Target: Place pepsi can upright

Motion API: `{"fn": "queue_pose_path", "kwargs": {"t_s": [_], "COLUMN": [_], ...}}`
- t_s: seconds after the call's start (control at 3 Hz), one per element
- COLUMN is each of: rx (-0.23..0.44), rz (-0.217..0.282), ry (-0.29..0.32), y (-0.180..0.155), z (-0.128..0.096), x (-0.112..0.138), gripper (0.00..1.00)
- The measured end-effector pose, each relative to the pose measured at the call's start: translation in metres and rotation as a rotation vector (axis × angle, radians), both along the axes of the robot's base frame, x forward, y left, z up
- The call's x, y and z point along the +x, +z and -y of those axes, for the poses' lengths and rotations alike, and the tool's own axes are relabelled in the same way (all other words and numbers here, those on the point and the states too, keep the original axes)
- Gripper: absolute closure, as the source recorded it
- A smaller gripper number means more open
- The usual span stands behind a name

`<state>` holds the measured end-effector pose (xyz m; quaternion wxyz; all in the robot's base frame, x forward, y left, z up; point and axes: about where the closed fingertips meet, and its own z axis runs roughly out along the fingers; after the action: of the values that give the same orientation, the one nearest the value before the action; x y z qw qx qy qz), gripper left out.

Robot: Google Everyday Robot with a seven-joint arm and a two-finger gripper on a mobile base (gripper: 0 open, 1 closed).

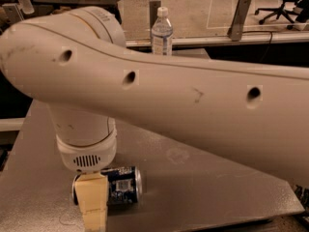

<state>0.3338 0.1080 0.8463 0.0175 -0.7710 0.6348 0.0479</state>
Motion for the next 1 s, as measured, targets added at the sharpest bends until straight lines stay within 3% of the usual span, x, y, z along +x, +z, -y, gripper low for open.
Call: {"fn": "queue_pose_path", "kwargs": {"t_s": [0.33, 1.0], "rx": [-0.014, 0.010], "rz": [0.005, -0.003], "ry": [-0.016, -0.038], "y": [-0.005, 0.006], "z": [0.003, 0.008], "x": [0.003, 0.006], "gripper": [0.15, 0.62]}}
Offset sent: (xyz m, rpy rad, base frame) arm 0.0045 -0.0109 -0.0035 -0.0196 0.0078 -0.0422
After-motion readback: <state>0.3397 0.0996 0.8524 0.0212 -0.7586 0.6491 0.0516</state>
